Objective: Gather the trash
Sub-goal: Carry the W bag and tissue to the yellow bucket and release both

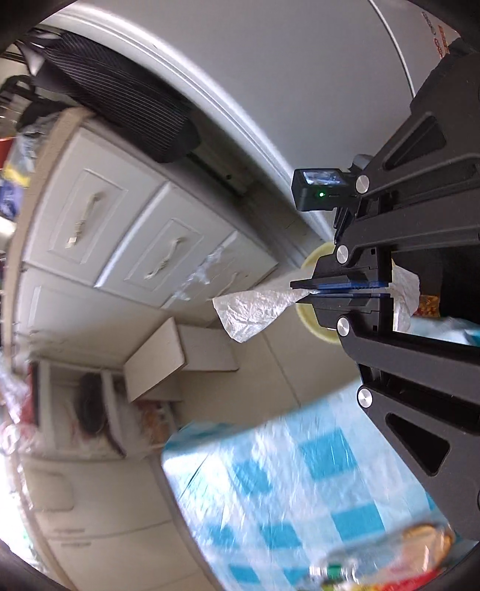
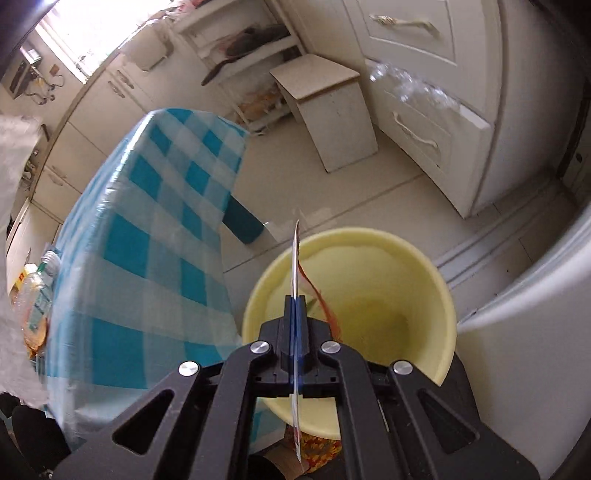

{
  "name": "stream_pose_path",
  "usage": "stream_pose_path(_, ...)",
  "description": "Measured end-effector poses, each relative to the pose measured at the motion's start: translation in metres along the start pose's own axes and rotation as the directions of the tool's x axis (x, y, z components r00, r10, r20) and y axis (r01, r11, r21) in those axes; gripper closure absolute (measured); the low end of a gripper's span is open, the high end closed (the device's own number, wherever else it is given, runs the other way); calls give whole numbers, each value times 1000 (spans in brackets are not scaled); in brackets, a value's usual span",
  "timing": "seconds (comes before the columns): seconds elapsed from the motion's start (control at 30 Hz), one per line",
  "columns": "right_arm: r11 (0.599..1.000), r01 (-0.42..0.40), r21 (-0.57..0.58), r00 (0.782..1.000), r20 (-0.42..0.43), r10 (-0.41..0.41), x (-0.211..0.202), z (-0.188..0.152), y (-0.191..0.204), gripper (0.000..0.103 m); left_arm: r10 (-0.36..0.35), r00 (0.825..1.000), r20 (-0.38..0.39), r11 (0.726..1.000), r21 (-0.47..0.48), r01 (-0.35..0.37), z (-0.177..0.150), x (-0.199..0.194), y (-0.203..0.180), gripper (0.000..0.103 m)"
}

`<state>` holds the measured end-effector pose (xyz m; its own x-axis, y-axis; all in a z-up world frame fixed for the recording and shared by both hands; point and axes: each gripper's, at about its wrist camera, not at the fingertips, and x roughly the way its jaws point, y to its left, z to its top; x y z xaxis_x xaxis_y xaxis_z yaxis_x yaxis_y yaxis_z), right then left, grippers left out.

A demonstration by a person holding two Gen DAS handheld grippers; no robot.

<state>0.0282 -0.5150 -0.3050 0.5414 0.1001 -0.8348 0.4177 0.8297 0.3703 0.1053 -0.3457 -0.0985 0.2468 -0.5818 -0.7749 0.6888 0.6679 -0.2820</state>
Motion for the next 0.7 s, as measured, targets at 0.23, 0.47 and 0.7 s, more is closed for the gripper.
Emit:
stream_pose_path(0.23, 998, 58, -29, 998, 40, -57, -20, -30, -13, 59, 46, 979, -198, 999, 32, -40, -11, 116, -12, 101)
stream_pose_path(0.47, 998, 53, -14, 994, 96, -52, -60, -46, -19, 55, 87, 945, -317, 996, 40, -78, -21, 169, -12, 66)
stream_pose_path(0.7, 1000, 8, -24, 982, 188, -3, -104, -42, -7, 55, 142, 967, -212, 990, 36, -137, -23, 120, -6, 54)
